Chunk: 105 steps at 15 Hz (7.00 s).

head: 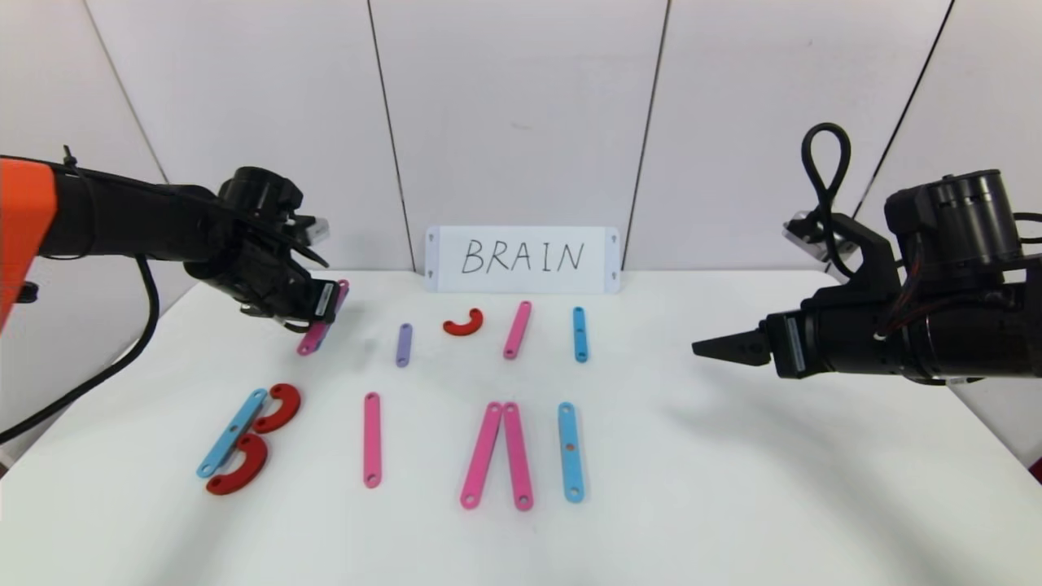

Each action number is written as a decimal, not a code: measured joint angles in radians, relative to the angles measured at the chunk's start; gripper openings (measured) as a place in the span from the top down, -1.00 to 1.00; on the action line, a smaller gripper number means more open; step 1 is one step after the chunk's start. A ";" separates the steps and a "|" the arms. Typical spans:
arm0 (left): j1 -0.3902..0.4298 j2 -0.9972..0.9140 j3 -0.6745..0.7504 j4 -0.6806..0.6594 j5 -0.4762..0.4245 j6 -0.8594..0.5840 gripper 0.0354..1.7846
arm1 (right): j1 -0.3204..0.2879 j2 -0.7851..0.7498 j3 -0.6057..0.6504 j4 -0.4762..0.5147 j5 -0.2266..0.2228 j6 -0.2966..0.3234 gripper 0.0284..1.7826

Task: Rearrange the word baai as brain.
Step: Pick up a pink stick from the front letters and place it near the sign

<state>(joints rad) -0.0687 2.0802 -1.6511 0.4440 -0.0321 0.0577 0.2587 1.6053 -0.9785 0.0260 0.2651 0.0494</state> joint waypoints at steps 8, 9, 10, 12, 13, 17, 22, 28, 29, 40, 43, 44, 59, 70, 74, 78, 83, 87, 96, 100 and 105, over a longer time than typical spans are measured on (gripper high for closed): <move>0.021 0.189 -0.242 0.144 -0.008 0.085 0.70 | 0.000 -0.009 0.005 0.000 0.001 0.001 -0.94; 0.021 0.206 -0.259 0.152 -0.009 0.094 0.70 | 0.000 -0.010 0.006 0.000 0.001 0.001 -0.94; 0.022 0.221 -0.272 0.162 -0.009 0.103 0.70 | 0.000 -0.011 0.007 0.000 0.001 0.001 -0.94; 0.024 0.245 -0.288 0.174 -0.009 0.130 0.70 | 0.000 -0.011 0.009 0.000 0.001 0.001 -0.94; 0.024 0.253 -0.292 0.175 -0.009 0.133 0.70 | 0.001 -0.011 0.009 0.000 0.001 0.001 -0.94; 0.025 0.282 -0.320 0.167 -0.008 0.136 0.70 | 0.001 -0.011 0.009 0.000 0.001 0.001 -0.94; 0.024 0.297 -0.324 0.156 -0.009 0.134 0.70 | 0.003 -0.006 0.009 0.000 0.001 0.001 -0.94; 0.024 0.297 -0.326 0.160 -0.009 0.126 0.70 | 0.003 -0.006 0.013 0.000 0.001 0.001 -0.94; 0.024 0.296 -0.326 0.163 -0.008 0.126 0.70 | 0.003 -0.007 0.014 0.000 0.001 0.000 -0.94; 0.024 0.284 -0.326 0.157 -0.010 0.115 -0.64 | 0.003 -0.011 0.017 0.000 0.001 0.000 -0.94; 0.024 0.269 -0.326 0.162 -0.016 0.074 -0.91 | 0.003 -0.011 0.017 0.000 0.001 0.000 -0.94; 0.024 0.260 -0.326 0.167 -0.017 0.055 -0.95 | 0.003 -0.011 0.017 0.000 0.001 -0.001 -0.94; -0.194 -0.156 0.174 0.147 0.121 -0.357 -0.95 | 0.002 -0.008 0.023 0.000 0.000 0.000 -0.94; -0.291 -0.146 0.367 0.036 0.182 -0.546 -0.95 | -0.001 -0.003 0.024 0.000 0.000 0.000 -0.94; -0.297 -0.127 0.400 0.010 0.181 -0.549 -0.95 | -0.001 -0.002 0.024 0.000 0.000 0.000 -0.94; -0.311 -0.111 0.410 0.009 0.181 -0.564 -0.94 | -0.002 -0.002 0.024 0.000 0.000 0.000 -0.94; -0.322 -0.101 0.414 0.009 0.180 -0.569 -0.41 | -0.005 -0.002 0.024 0.000 0.000 0.000 -0.94; -0.323 -0.097 0.420 0.007 0.181 -0.570 0.43 | -0.005 -0.002 0.026 0.000 0.000 0.000 -0.94; -0.324 -0.123 0.413 0.010 0.180 -0.553 0.73 | -0.063 -0.011 0.021 0.000 0.119 -0.001 -0.94; -0.317 -0.151 0.326 0.012 0.146 -0.475 0.73 | -0.102 -0.010 0.010 0.000 0.147 -0.005 -0.94; -0.326 -0.133 0.115 0.022 0.032 -0.372 0.73 | -0.106 -0.006 0.012 0.000 0.147 -0.002 -0.94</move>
<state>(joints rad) -0.3949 1.9468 -1.5360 0.4660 0.0000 -0.3145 0.1530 1.5991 -0.9668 0.0260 0.4117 0.0470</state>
